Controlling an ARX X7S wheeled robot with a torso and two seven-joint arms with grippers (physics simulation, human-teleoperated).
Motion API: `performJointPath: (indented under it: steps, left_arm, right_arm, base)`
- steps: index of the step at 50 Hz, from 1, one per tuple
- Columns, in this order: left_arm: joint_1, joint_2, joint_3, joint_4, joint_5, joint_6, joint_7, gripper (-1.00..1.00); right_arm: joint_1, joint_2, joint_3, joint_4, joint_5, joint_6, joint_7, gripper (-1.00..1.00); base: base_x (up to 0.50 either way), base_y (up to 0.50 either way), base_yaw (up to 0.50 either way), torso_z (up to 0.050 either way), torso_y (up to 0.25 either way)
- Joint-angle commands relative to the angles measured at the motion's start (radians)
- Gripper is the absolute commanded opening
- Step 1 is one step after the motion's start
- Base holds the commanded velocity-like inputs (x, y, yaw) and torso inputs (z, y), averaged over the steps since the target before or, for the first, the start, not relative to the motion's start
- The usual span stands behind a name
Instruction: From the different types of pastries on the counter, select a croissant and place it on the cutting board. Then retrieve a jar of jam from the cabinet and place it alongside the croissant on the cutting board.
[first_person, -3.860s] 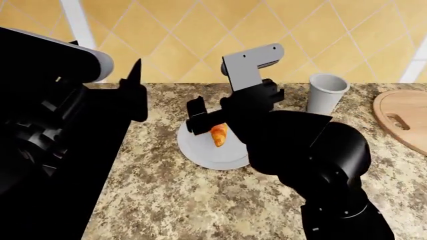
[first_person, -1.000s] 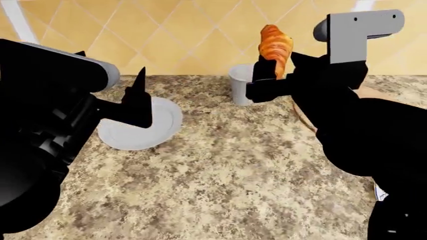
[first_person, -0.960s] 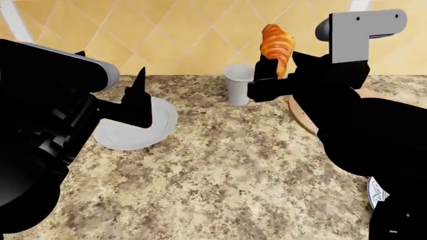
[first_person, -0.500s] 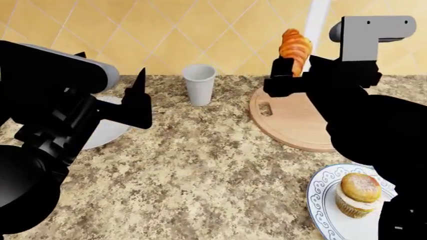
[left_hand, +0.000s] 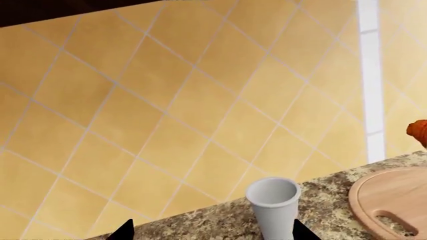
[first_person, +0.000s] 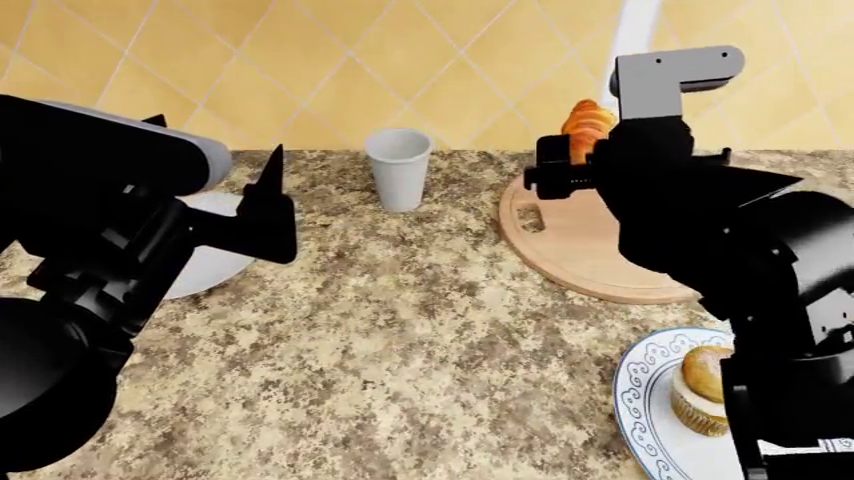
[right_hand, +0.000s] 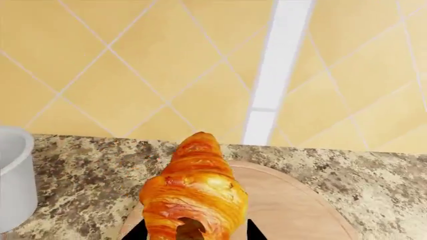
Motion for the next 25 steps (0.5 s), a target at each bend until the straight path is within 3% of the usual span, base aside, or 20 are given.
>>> performJointPath:
  steps: [1,25]
  left_arm:
    - [0.011,-0.01,0.004,-0.004,0.008,0.014,0.007,1.0]
    - [0.027,-0.03,-0.004,-0.007,0.005,0.034,0.008,1.0]
  right_arm:
    - [0.071,-0.022,-0.115,0.159,-0.105,0.019,-0.013,-1.0]
    - [0.075,-0.077,-0.194,0.34,-0.147,-0.032,-0.073,-1.0]
  base:
    - [0.0,0.0,0.0,0.0,0.0]
    - [0.0,0.0,0.0,0.0,0.0]
